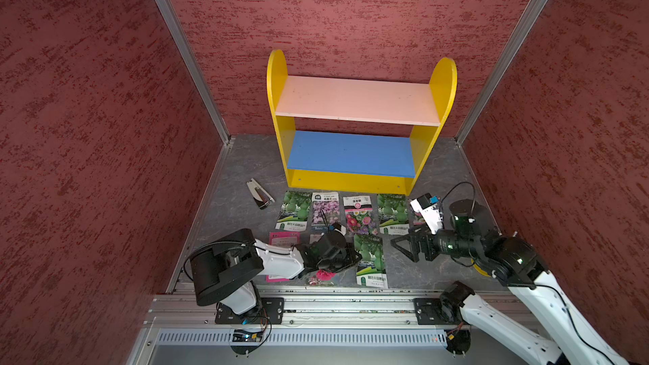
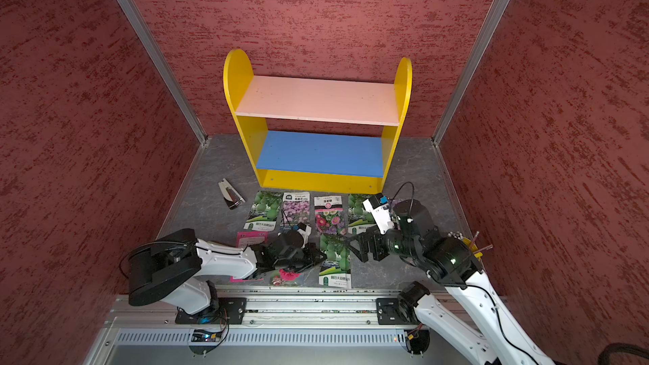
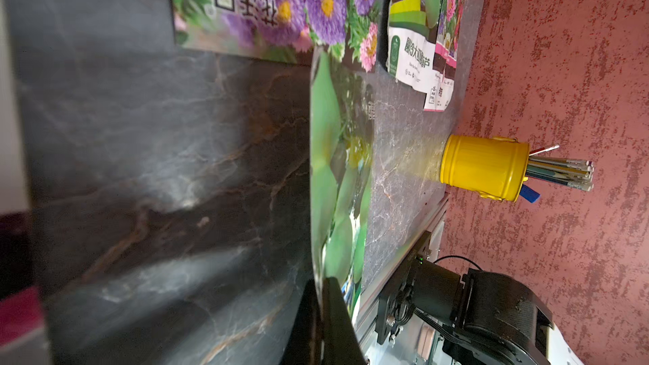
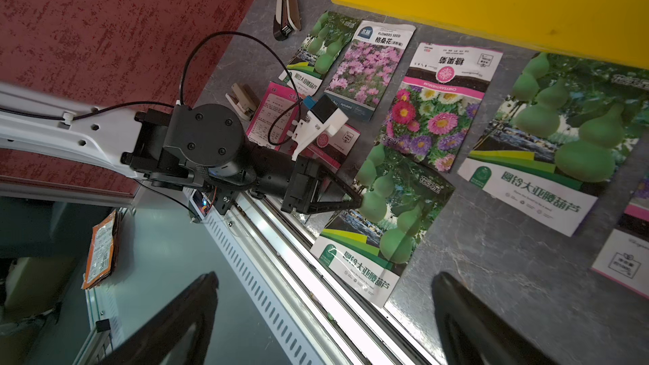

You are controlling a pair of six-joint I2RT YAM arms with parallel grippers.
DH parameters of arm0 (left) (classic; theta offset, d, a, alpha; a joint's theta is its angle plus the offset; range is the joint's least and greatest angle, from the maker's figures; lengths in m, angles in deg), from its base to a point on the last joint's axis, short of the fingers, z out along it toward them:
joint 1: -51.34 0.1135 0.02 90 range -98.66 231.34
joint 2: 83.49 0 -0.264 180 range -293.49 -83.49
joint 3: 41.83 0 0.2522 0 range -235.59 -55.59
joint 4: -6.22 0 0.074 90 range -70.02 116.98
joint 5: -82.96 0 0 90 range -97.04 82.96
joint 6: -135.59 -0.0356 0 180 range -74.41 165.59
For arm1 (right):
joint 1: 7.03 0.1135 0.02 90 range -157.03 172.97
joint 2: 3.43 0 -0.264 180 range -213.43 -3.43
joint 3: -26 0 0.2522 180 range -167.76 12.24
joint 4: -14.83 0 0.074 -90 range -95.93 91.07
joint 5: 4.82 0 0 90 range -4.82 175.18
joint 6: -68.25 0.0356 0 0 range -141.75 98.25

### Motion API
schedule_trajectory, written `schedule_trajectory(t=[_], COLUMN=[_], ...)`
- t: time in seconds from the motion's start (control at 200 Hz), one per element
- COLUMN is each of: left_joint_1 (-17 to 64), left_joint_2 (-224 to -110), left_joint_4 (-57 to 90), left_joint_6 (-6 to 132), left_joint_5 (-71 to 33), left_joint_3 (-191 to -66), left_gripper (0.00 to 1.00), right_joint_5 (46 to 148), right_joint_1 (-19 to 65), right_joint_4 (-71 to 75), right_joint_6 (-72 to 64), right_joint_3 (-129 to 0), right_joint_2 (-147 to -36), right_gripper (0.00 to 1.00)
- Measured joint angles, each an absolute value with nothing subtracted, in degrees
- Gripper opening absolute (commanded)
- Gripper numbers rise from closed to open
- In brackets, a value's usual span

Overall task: Take the seed bag off the shelf
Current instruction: Place the seed packet at the center of the board.

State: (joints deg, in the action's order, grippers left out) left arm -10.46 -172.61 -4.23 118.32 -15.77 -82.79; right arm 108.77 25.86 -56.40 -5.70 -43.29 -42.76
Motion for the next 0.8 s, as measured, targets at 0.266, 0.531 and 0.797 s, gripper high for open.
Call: schedule_trajectory(t=[0.266,0.531,0.797], left_joint_1=[-10.72,-11.00,-11.05], left_joint_2=[-175.23,-174.84,-171.03], left_joint_4=[-3.77,-3.18,5.65], left_joint_6=[119.57,120.16,119.81], left_joint_5=[-14.39,-13.34,-10.11], left_joint_3=[-83.20,-84.03,-86.18], left_gripper=[0.31,0.49,0.73], right_joint_5=[108.45,108.45,108.45], right_joint_1=[25.86,25.86,25.86], right_joint_4=[-56.49,-56.56,-56.66], right_joint_6=[-5.55,-5.11,-4.67], right_joint_3=[-43.03,-41.98,-41.48], right_joint_2=[-42.39,-41.58,-40.71], right_gripper=[0.98,0.99,0.99])
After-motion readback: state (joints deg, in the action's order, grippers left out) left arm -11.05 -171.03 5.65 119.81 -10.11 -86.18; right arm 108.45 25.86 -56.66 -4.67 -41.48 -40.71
